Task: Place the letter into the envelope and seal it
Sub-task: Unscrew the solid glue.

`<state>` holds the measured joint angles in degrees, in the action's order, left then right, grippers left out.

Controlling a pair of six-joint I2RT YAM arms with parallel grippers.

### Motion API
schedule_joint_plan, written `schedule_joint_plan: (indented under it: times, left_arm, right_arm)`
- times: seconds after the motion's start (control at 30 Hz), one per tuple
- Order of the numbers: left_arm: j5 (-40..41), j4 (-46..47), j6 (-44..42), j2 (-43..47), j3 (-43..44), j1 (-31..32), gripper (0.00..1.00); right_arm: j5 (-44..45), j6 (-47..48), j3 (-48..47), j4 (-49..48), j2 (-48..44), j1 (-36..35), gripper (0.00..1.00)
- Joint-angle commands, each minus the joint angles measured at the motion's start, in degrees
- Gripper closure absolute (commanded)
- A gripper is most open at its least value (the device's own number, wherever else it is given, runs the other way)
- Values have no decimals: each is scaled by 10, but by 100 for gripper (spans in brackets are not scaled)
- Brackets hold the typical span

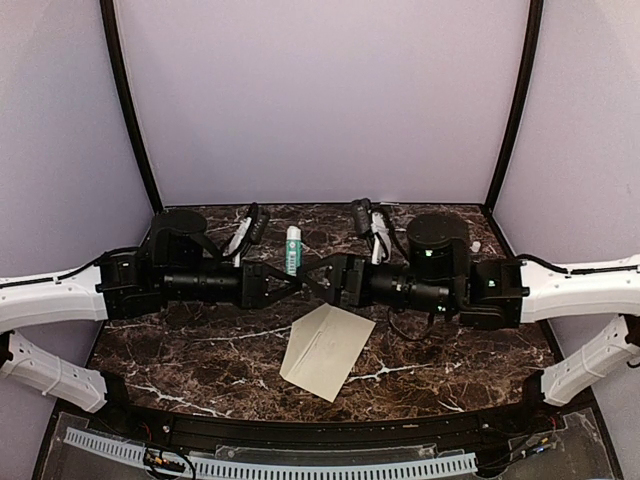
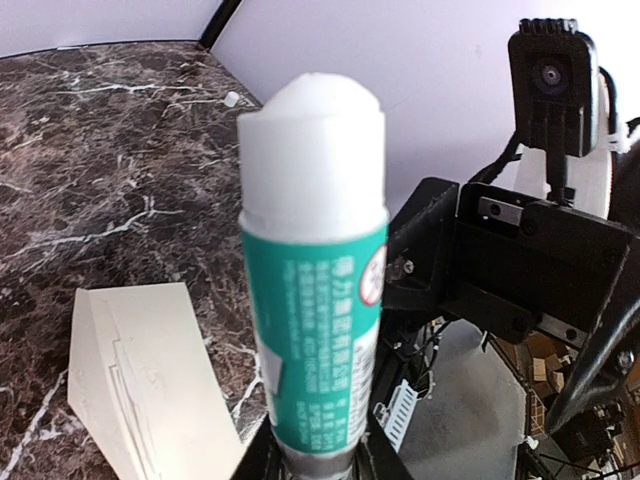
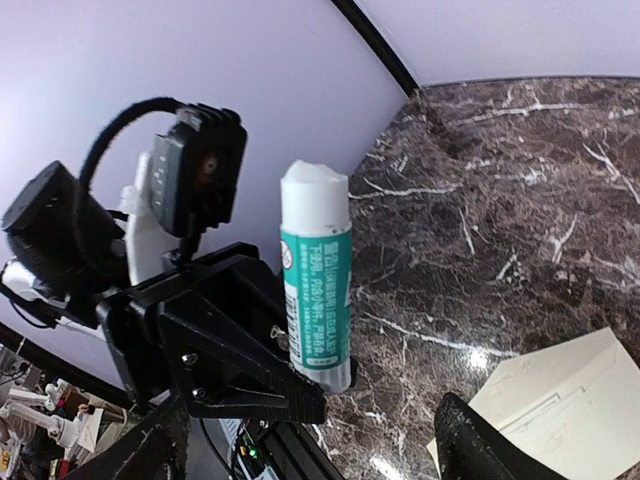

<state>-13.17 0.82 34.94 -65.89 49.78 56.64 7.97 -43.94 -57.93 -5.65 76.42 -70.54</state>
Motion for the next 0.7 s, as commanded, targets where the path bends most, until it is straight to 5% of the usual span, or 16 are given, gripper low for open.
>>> schedule_joint_plan:
  times: [0.0,0.4,0.67]
  left_arm:
    - [-124,107,3,18,-20,-5,100]
    - [-335,228,26,3,-17,-5,100]
    - [-361,257,46,-3,-16,-3,100]
  right_arm:
    - [-52,19,67,-121,-62,16,17]
    - [-307,26,128,-371,-78,54,13]
    - [-363,15,72,-382,-14,51,39]
